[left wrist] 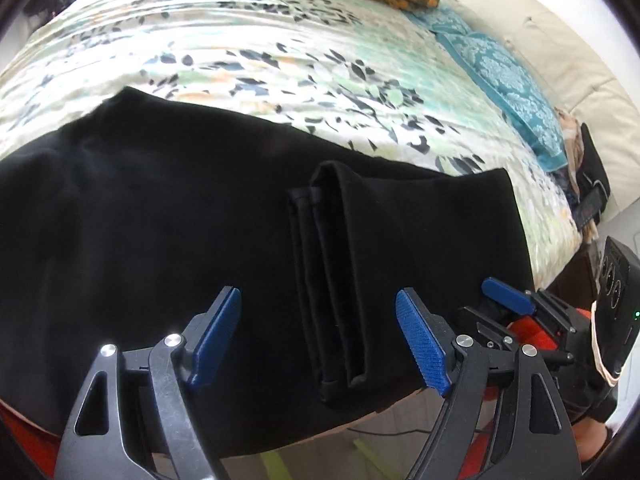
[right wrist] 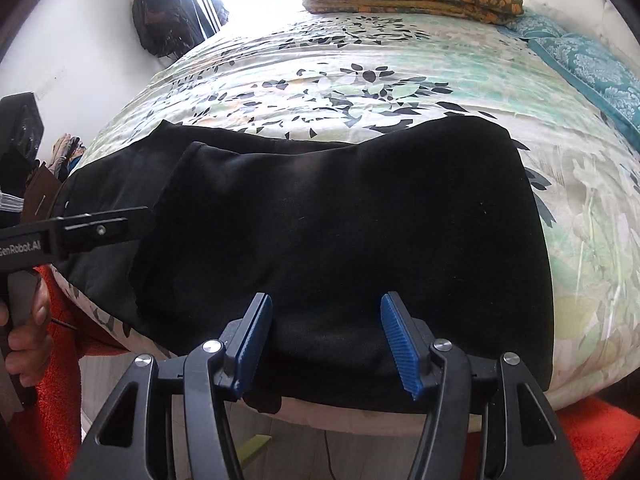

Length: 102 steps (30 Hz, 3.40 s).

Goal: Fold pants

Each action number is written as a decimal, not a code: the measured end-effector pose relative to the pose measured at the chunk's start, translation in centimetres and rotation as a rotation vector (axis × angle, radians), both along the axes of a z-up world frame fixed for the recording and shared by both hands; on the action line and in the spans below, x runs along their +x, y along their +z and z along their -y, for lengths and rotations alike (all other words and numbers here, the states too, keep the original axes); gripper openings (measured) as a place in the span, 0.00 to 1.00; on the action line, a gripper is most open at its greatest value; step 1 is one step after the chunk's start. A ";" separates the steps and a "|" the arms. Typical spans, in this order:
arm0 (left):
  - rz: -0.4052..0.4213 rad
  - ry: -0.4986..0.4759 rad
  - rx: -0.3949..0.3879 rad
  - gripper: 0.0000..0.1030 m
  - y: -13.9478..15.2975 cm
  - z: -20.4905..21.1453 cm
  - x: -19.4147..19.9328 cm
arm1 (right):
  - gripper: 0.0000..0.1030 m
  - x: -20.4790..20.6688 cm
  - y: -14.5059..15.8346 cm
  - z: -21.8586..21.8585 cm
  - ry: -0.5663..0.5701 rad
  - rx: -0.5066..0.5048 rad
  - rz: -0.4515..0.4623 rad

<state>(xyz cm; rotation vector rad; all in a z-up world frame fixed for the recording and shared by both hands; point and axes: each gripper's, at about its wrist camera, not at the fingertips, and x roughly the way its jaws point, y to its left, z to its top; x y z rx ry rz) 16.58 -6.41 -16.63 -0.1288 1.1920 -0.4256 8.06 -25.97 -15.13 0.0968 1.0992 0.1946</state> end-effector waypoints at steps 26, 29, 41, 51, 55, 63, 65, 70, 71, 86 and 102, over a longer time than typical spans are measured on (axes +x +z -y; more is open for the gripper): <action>0.041 0.057 0.137 0.39 1.3 -3.3 -0.5 | 0.78 -0.7 -0.7 3.8 -0.176 -0.209 -0.050; 0.102 0.121 0.144 0.40 3.1 -4.8 -1.0 | 0.81 -0.9 -0.8 5.0 -0.220 -0.150 -0.060; 0.159 -0.032 0.139 0.56 1.9 1.4 -1.3 | 0.81 -1.8 4.9 -0.2 -0.043 -0.092 0.211; 0.139 -0.048 0.162 0.58 0.8 0.8 -2.5 | 0.81 -1.3 1.8 -0.8 -0.004 -0.055 0.075; 0.179 -0.019 0.128 0.59 2.8 -1.1 -3.3 | 0.82 -2.0 4.2 -0.6 -0.025 -0.030 0.187; 0.184 0.111 0.089 0.66 4.2 -5.9 -3.5 | 0.82 -1.8 5.3 -2.0 -0.001 -0.074 0.251; 0.174 0.122 0.102 0.67 3.9 -6.5 -3.7 | 0.82 -1.9 5.3 -2.7 0.022 -0.083 0.258; 0.161 0.191 0.085 0.67 4.2 -9.4 -4.0 | 0.82 -2.0 4.8 -4.2 0.074 -0.119 0.251; 0.160 0.227 0.066 0.67 4.5 -10.8 -3.8 | 0.82 -2.0 4.7 -4.4 0.081 -0.125 0.251; -0.025 0.512 0.158 0.80 0.0 -35.0 2.4 | 0.82 -1.9 3.5 -5.6 0.105 -0.155 0.201; -0.119 0.413 -0.050 0.97 -3.0 -38.1 3.6 | 0.82 -0.1 2.5 -12.9 0.216 -0.097 0.106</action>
